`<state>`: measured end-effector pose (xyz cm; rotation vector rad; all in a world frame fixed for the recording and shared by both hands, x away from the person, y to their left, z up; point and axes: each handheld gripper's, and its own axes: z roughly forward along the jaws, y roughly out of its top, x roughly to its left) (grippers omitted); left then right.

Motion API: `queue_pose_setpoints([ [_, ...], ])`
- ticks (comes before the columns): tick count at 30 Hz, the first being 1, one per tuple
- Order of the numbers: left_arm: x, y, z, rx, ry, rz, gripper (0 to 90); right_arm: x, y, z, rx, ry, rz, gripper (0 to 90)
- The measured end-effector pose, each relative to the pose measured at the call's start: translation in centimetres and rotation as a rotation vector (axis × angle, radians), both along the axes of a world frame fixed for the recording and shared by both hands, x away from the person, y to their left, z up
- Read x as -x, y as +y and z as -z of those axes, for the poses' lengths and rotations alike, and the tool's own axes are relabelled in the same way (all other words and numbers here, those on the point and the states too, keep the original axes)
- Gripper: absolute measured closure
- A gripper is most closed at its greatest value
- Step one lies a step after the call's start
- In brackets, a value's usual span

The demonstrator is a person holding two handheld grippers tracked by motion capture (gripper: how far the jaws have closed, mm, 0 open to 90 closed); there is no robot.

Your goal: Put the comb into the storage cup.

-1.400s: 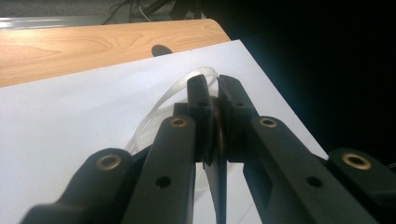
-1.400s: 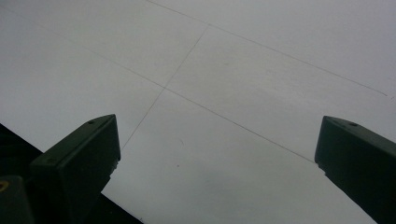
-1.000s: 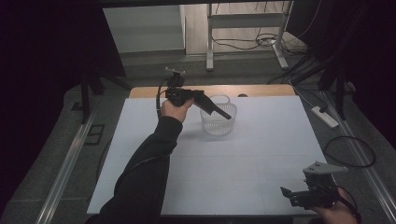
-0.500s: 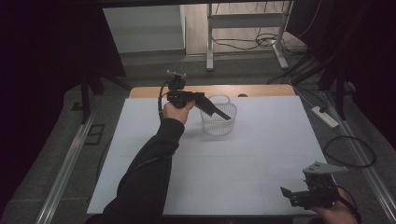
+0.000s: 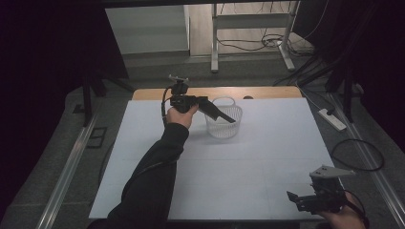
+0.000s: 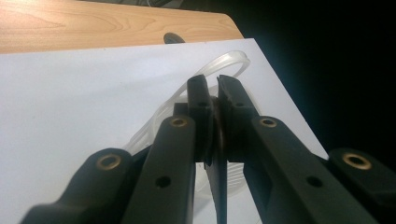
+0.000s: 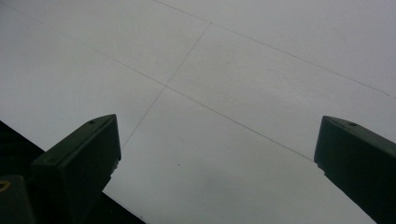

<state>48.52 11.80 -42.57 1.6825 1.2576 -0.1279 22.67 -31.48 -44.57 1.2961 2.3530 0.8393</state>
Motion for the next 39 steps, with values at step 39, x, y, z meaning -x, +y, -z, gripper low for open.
queue_pose_setpoints([
  [39, -0.5, 2.0, 2.5, -0.004, 0.038, -0.080, 77.4, -0.1, 0.2, 0.1, 0.013, 0.015, -0.013, 2.1],
])
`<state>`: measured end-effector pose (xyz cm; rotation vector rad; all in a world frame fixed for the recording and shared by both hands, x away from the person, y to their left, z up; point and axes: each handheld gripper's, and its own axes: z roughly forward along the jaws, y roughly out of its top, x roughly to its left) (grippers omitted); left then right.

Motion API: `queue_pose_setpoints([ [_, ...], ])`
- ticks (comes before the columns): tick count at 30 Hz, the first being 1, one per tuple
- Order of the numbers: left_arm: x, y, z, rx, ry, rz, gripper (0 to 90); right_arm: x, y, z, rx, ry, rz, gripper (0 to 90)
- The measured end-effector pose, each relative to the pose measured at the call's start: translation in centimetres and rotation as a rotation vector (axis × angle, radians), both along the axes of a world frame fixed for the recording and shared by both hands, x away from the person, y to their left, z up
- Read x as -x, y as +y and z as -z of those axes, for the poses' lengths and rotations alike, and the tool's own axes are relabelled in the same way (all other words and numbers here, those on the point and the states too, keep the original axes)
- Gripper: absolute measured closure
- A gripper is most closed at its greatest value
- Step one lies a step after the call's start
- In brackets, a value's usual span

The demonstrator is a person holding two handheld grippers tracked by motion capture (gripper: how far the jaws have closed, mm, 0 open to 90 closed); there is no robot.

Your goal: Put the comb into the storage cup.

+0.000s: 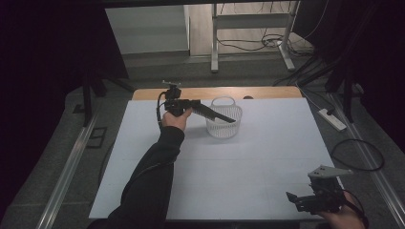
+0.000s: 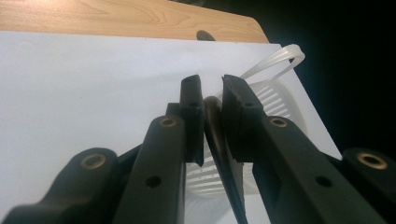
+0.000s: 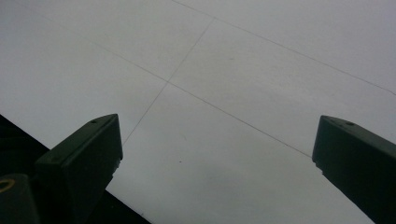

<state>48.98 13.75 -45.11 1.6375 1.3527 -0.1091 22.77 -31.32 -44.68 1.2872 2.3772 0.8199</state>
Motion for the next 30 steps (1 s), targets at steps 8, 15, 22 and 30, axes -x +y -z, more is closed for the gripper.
queue_pose_setpoints([
  [8, -0.04, -0.17, 0.01, -0.015, 0.008, -0.012, 74.3, 0.01, -0.01, 0.00, -0.001, 0.000, 0.000, 2.1],
  [15, -0.04, -0.14, 0.12, -0.036, 0.005, -0.021, 66.9, 0.01, -0.01, 0.00, 0.000, 0.000, -0.001, 2.1],
  [22, -0.04, -0.28, 0.06, -0.068, 0.000, -0.030, 59.7, 0.01, 0.01, 0.00, 0.002, 0.001, -0.002, 2.1],
  [30, -0.09, -0.53, -0.01, -0.115, -0.017, -0.033, 46.4, 0.01, 0.02, 0.01, 0.003, 0.003, -0.003, 2.2],
])
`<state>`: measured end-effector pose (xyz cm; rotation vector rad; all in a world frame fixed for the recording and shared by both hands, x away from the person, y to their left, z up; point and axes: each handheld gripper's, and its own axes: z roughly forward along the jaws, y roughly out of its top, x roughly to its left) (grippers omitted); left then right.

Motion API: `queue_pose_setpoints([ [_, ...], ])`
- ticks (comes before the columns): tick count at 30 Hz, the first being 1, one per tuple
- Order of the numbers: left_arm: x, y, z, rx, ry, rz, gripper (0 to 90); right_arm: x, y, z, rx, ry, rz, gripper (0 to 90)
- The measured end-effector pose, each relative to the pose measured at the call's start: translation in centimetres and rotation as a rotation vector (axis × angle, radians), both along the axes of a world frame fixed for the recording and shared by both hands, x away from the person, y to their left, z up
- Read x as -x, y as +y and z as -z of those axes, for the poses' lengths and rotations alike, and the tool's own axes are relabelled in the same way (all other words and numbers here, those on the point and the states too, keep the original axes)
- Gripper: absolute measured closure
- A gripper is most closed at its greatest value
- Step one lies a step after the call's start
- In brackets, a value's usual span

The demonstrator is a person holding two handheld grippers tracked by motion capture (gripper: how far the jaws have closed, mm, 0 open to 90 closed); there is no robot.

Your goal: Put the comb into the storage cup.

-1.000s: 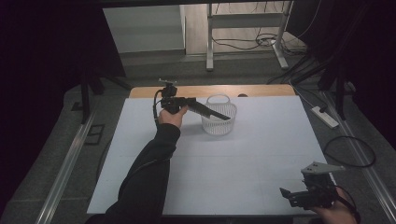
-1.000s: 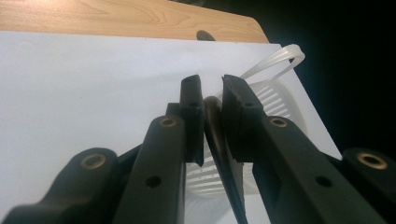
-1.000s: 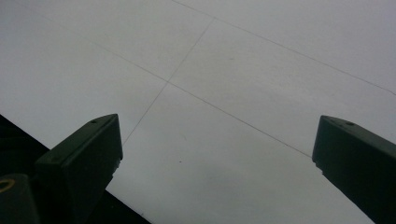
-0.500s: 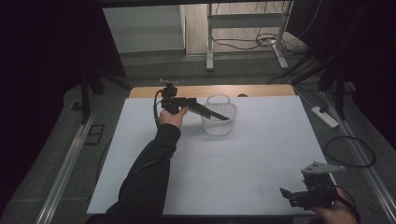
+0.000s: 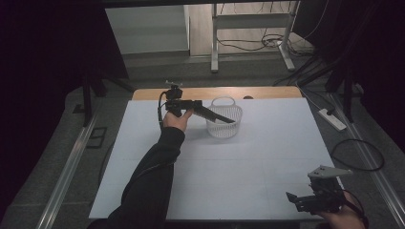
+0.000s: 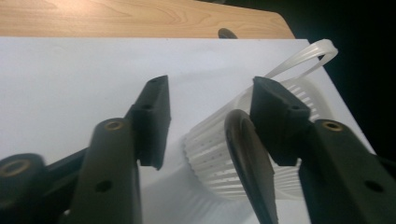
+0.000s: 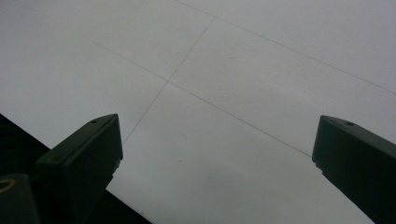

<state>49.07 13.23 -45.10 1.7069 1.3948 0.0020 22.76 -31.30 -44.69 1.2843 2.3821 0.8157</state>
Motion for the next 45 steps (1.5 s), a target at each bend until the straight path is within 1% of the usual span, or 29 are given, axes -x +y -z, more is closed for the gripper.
queue_pose_setpoints([
  [1, 0.0, 0.0, 0.0, -0.003, -0.002, 0.001, 42.5, 0.0, 0.0, 0.0, 0.001, 0.000, -0.001, 2.2],
  [2, 0.0, -0.1, 0.0, -0.006, -0.005, 0.004, 42.5, 0.0, 0.0, 0.0, 0.001, 0.000, -0.001, 2.2],
  [5, 0.0, -0.2, 0.0, -0.014, -0.021, 0.019, 34.8, 0.0, 0.0, 0.0, 0.004, 0.000, -0.001, 2.2],
  [7, 0.0, -0.3, -0.1, -0.039, -0.036, 0.019, 30.1, 0.0, 0.0, 0.0, 0.005, 0.001, -0.002, 2.2],
  [11, 0.0, -0.5, -0.3, -0.074, -0.048, 0.028, 21.1, 0.0, 0.1, 0.0, 0.005, 0.002, -0.001, 2.2],
  [14, 0.0, -0.6, -0.4, -0.090, -0.061, 0.043, 15.8, 0.0, 0.1, 0.0, 0.005, 0.003, -0.001, 2.2],
  [15, 0.0, -0.6, -0.5, -0.099, -0.067, 0.050, 13.1, 0.0, 0.1, 0.0, 0.005, 0.002, -0.001, 2.2],
  [19, 0.1, -0.9, -0.8, -0.132, -0.088, 0.078, 7.1, 0.0, 0.0, 0.0, 0.005, 0.000, -0.001, 2.2],
  [23, 0.4, -1.3, -1.3, -0.210, -0.121, 0.127, 3.0, 0.0, 0.0, 0.0, 0.005, 0.001, -0.001, 2.2],
  [25, 0.6, -1.5, -1.5, -0.234, -0.140, 0.153, 1.0, 0.0, 0.0, 0.0, 0.005, 0.000, -0.001, 2.2],
  [28, 0.9, -1.7, -1.8, -0.262, -0.161, 0.177, 0.1, 0.0, 0.1, 0.0, 0.006, -0.001, 0.000, 2.2],
  [31, 1.1, -1.6, -1.9, -0.269, -0.175, 0.202, 0.0, 0.0, 0.1, 0.0, 0.006, -0.001, 0.000, 2.2],
  [35, 1.3, -1.5, -1.6, -0.265, -0.194, 0.209, 0.0, 0.0, 0.1, 0.0, 0.006, -0.003, 0.001, 2.2],
  [37, 1.4, -1.3, -1.5, -0.275, -0.205, 0.214, 0.0, 0.0, 0.1, 0.0, 0.006, -0.003, 0.001, 2.2],
  [40, 1.6, -1.0, -1.5, -0.273, -0.220, 0.221, 0.0, 0.1, 0.1, 0.0, 0.005, -0.007, 0.002, 2.2],
  [45, 2.0, -0.5, -1.7, -0.268, -0.228, 0.232, 0.0, 0.1, 0.0, -0.1, 0.001, -0.012, 0.004, 1.9],
])
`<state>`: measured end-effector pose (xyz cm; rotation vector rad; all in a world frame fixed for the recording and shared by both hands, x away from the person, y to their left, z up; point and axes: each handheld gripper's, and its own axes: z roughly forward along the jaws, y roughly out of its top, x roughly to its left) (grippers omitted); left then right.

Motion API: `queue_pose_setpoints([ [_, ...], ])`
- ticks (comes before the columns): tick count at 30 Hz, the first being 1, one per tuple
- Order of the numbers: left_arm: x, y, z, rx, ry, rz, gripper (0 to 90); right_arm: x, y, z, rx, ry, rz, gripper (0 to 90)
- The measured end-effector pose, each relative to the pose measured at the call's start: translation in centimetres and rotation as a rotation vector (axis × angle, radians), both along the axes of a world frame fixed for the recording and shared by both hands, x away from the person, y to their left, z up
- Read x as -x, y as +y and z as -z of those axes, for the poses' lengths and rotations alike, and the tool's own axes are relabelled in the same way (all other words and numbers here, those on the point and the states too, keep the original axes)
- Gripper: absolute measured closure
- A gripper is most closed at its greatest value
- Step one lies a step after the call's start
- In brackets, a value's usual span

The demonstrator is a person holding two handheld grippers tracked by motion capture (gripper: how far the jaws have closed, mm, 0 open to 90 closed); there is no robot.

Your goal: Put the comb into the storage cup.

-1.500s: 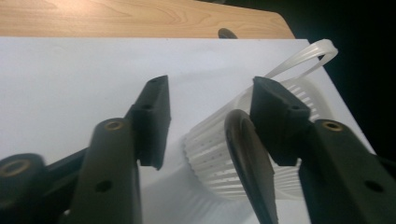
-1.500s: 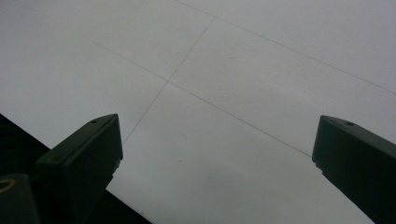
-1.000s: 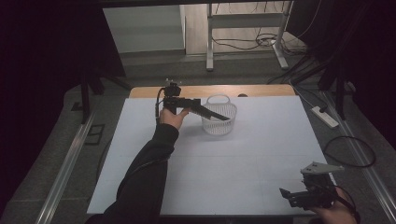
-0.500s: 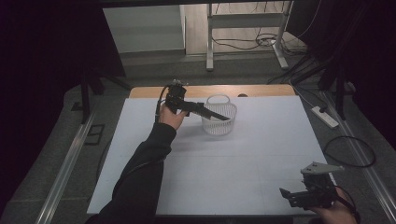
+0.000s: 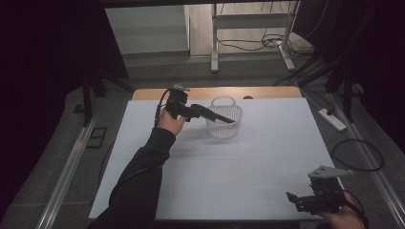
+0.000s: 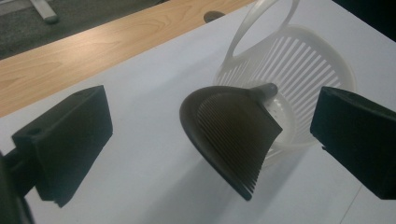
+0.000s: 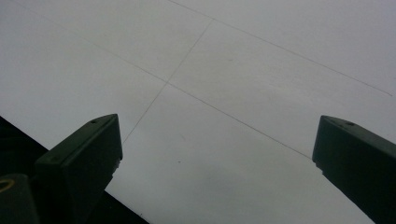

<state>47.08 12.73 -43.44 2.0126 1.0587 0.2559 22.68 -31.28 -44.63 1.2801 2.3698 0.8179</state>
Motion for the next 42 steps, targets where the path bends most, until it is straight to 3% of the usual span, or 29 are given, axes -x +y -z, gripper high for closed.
queue_pose_setpoints([
  [13, 0.9, 0.2, 0.0, 0.013, 0.012, 0.027, 0.0, 0.0, 0.0, 0.0, 0.002, 0.001, 0.000, 1.9],
  [29, 2.0, 0.8, -0.2, 0.043, -0.022, 0.038, 0.0, 0.1, 0.0, 0.0, 0.002, -0.007, 0.003, 1.3],
  [42, 3.0, 1.9, 0.6, 0.071, -0.028, 0.057, 0.0, 0.1, 0.0, -0.1, 0.001, -0.011, 0.006, 1.2],
])
